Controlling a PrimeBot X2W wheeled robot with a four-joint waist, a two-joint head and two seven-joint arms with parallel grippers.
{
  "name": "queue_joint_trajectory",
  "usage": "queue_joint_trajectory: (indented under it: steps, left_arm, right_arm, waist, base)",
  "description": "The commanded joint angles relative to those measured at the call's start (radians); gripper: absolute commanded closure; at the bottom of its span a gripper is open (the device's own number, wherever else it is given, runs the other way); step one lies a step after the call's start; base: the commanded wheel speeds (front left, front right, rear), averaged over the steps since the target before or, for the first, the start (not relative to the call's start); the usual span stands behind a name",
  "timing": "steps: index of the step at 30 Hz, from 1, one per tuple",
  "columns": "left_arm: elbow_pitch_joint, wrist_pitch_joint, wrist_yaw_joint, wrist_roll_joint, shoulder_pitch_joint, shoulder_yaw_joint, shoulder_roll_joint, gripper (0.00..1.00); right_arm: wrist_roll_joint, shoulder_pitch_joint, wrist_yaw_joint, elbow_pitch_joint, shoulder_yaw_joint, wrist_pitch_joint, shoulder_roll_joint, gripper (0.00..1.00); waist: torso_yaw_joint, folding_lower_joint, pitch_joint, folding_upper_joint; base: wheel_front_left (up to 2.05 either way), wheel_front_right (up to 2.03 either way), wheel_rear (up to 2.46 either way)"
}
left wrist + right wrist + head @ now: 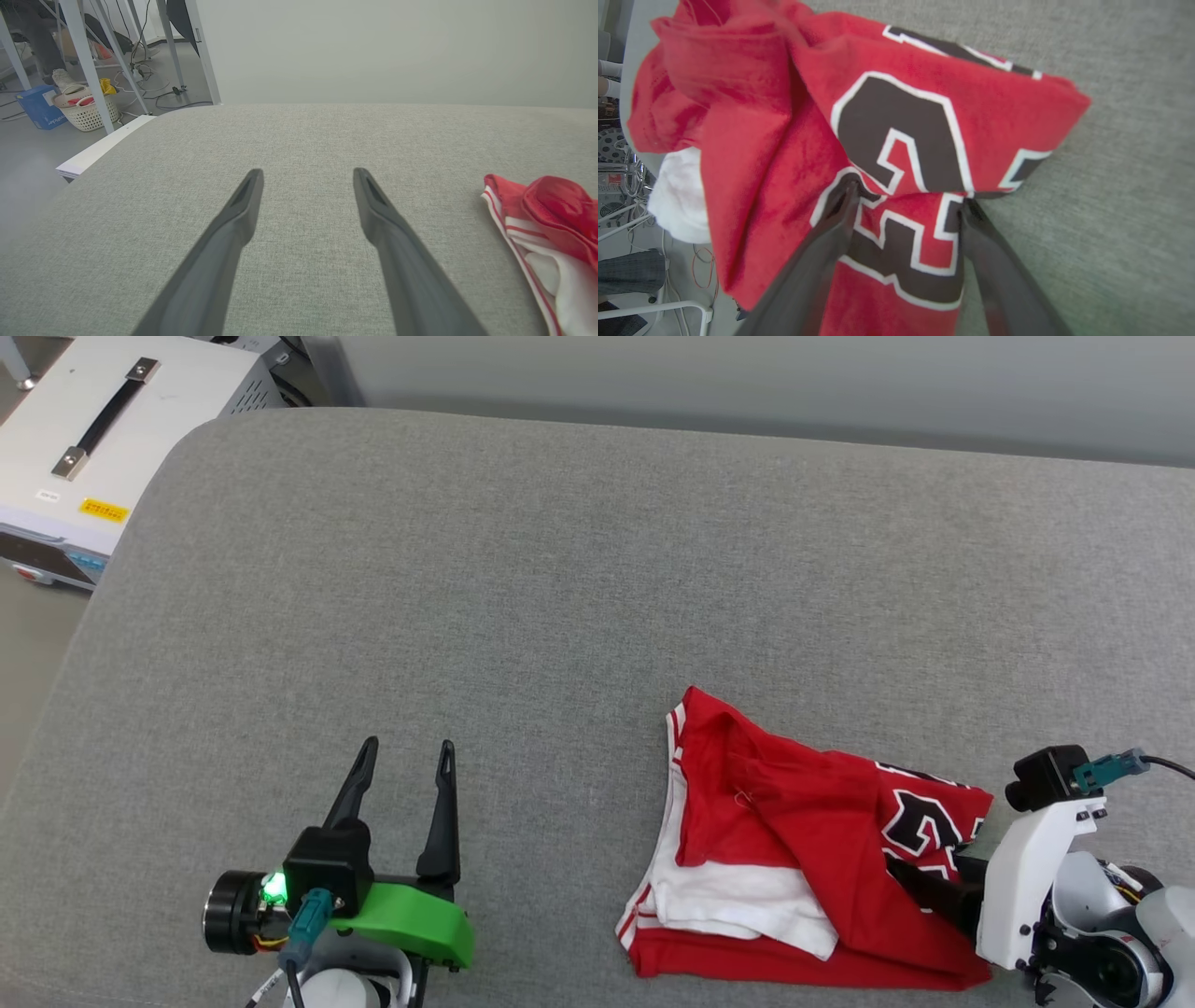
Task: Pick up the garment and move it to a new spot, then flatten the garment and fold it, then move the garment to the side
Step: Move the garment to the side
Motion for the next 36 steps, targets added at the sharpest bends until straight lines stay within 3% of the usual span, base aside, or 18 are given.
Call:
queue_joint_trajectory:
  steps: [1,2,3,4,16,24,36]
  left_arm:
    - [0.003,-0.006,0.006,-0.006,-0.019,-0.001,-0.006,0.00]
    - [0.004,-0.006,0.007,-0.006,-0.020,-0.001,-0.006,0.00]
    - [0.004,-0.006,0.007,-0.006,-0.020,-0.002,-0.006,0.00]
    - [0.005,-0.006,0.007,-0.006,-0.020,-0.002,-0.006,0.00]
    - [0.009,-0.006,0.018,-0.010,-0.001,0.010,-0.006,0.00]
    - [-0.007,-0.006,0.030,-0.019,0.025,0.023,-0.006,0.00]
    - [-0.042,-0.006,0.030,0.002,0.004,0.042,-0.001,0.00]
  right_arm:
    - [0.032,0.002,-0.001,0.018,0.044,-0.010,0.030,0.05]
    - [0.032,-0.004,-0.001,0.018,0.052,-0.032,0.027,0.65]
    - [0.033,-0.010,-0.001,0.018,0.057,-0.047,0.024,0.88]
    - [0.036,-0.016,-0.001,0.016,0.065,-0.065,0.020,1.00]
    - [-0.080,-0.140,-0.001,-0.049,0.155,-0.273,-0.084,1.00]
    - [-0.164,-0.214,-0.001,-0.135,0.201,-0.283,-0.177,1.00]
    - [-0.188,-0.292,-0.001,-0.170,0.160,-0.261,-0.290,1.00]
  waist:
    - [0.002,0.0000,0.001,0.0000]
    - [0.003,0.0000,0.001,0.0000]
    - [0.004,0.0000,0.000,0.0000]
    - [0.004,0.0000,-0.002,0.0000]
    - [-0.040,0.0000,-0.046,0.0000]
    - [-0.146,0.0000,-0.067,0.0000]
    - [-0.316,0.0000,0.006,0.0000]
  base:
    - [0.00,0.00,0.00]
    - [0.00,0.00,0.00]
    - [0.00,0.00,0.00]
    - [0.00,0.00,0.00]
    - [0.00,0.00,0.00]
    - [0.00,0.00,0.00]
    - [0.00,0.00,0.00]
